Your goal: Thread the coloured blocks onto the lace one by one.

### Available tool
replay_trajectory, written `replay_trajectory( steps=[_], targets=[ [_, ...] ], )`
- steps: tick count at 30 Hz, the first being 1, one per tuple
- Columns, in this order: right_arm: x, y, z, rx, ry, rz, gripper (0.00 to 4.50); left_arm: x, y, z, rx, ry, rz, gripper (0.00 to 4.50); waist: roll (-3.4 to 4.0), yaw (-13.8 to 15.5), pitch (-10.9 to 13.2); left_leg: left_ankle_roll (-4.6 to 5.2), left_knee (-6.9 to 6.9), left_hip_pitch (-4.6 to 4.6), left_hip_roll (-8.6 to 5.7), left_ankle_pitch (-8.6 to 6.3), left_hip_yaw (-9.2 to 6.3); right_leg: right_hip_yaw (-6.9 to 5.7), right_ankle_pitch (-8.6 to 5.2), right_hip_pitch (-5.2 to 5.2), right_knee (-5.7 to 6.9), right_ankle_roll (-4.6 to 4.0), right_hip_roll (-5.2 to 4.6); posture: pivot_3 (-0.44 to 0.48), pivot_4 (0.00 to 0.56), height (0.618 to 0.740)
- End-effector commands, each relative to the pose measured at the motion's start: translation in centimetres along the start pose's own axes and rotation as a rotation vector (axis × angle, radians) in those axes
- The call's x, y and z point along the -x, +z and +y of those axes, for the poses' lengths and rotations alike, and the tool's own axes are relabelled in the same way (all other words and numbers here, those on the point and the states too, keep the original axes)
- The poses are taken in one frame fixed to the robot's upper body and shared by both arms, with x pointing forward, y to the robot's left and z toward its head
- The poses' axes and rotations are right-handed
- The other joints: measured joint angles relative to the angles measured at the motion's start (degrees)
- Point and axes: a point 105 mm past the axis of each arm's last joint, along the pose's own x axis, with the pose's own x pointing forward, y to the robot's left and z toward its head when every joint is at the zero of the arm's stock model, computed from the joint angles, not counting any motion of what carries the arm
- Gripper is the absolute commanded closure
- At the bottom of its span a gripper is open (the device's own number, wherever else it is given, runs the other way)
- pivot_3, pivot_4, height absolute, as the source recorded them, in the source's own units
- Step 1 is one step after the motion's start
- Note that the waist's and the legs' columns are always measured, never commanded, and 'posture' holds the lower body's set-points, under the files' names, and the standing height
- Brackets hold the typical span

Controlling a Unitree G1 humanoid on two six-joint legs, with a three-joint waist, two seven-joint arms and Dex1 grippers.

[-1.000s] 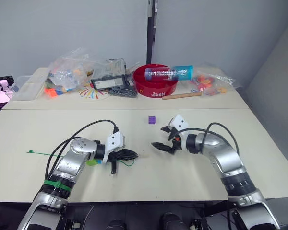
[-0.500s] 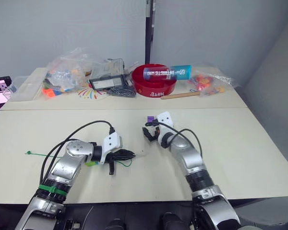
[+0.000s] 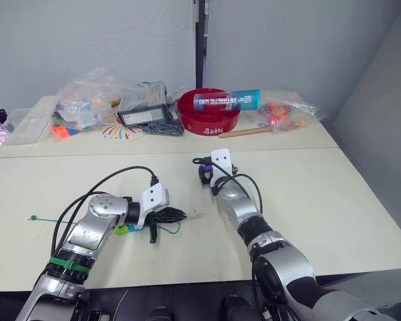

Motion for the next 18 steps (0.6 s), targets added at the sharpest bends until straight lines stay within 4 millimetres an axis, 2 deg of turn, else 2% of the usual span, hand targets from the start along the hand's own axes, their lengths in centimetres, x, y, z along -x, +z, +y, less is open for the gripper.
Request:
replay_trajectory(
  steps=[1,4,5,8,14,18],
  targets=[
    [-0.28,1.72,2.27,-0.047,0.067,-0.045,0.03,0.60,1.19,0.45,-0.032,0.020,-0.028,4.50,0.00,-0.30,0.00,0.00,0.00,0.00,0.00,0.00,0.00,0.00,0.00,0.00,0.00,0.00,0.00,0.000,0.150,0.731],
    [-0.41,1.81,2.55,-0.045,0.073,-0.042,0.03,0.62,1.18,0.48,-0.032,0.021,-0.026,4.50,0.00,-0.66,0.00,0.00,0.00,0.00,0.00,0.00,-0.01,0.00,0.00,0.00,0.00,0.00,0.00,0.000,0.150,0.731],
    [-0.45,1.80,2.56,-0.042,0.073,-0.040,0.27,0.63,1.19,0.49,-0.032,0.022,-0.026,4.50,0.01,-0.73,0.00,0.00,0.00,0.00,0.00,0.00,-0.02,-0.01,0.00,0.00,0.01,0.00,0.00,0.000,0.150,0.731],
    [-0.50,1.73,2.59,-0.045,0.079,-0.035,1.16,0.63,1.19,0.55,-0.031,0.023,-0.025,4.50,0.01,-0.92,0.00,0.00,0.00,0.00,0.00,0.00,-0.04,-0.01,0.00,0.00,0.02,0.00,0.00,0.000,0.150,0.731],
    [-0.48,2.05,2.95,-0.060,0.097,-0.052,3.24,0.60,1.13,0.60,-0.030,0.021,-0.023,4.50,0.01,-0.96,0.01,0.00,0.00,0.00,-0.01,0.00,-0.05,-0.01,0.00,0.00,0.01,0.00,0.00,0.000,0.150,0.731],
    [-0.45,2.67,2.54,-0.074,0.105,-0.084,3.33,0.57,1.09,0.56,-0.030,0.018,-0.022,4.50,0.02,-1.00,0.01,0.00,0.00,0.00,0.00,0.00,-0.05,-0.01,0.00,0.00,0.02,0.00,0.00,0.000,0.150,0.731]
  ],
)
